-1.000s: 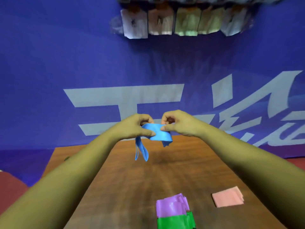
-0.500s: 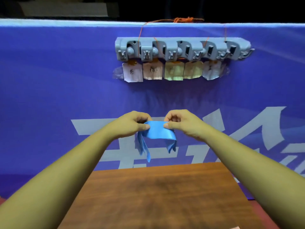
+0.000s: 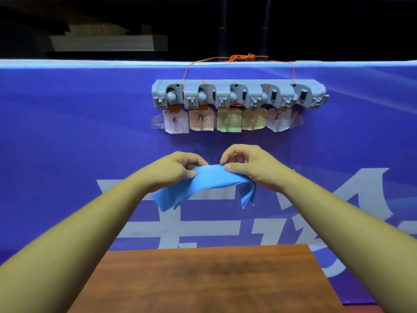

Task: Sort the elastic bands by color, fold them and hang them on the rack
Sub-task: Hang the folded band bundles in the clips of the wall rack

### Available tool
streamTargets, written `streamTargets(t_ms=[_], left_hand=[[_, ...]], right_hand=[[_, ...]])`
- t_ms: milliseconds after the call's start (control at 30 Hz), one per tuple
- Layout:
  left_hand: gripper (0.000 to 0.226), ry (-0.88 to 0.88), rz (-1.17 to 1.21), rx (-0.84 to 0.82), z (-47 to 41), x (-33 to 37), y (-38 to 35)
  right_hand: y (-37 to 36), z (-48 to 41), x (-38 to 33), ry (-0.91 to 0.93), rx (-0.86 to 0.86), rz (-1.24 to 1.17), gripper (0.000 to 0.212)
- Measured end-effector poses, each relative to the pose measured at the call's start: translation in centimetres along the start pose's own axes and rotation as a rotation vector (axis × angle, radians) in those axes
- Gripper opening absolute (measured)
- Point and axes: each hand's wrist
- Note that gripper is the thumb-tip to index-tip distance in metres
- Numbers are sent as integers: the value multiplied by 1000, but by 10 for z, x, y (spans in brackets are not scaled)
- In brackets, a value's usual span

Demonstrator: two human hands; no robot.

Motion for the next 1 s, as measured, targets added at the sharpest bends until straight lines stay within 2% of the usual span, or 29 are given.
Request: streamTargets(t_ms=[167,233,300,367,500,600,767,900,1000], left_hand=[[29,-7,14,87,-21,13,-19],[20,-50,-153,62,-28,21,-25],[40,-138,-317,-8,-32,28,-29],[51,-230,-352,-45,-38,36,-33],[38,-315,-377,-1,-61,54,-41],[28,-347,-338,99,-84,68,-49],[22,-467,-378,248,-116,90,-59],[18,-491,-359,378,-143,108,-67],[14,-475,-455,446,-162,116,-69]], right_hand=[[19,10,4,-36,59,13,9],[27,14,5,-52,80,16,10],[36,18,7,-60,99,34,10],[46,22,8,-64,105,60,6],[70,35,8,-48,131,380,39],[88,39,13,84,313,563,39],[118,40,19,204,577,344,19],[137,27,20,207,731,256,16],[149,14,20,188,782,208,18]])
Point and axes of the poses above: each hand's wrist, its own z-axis away from the middle knuckle, its own y-axis out of the back of the hand, x = y × z, and after that the axes turned 14 degrees about -y, right-handed
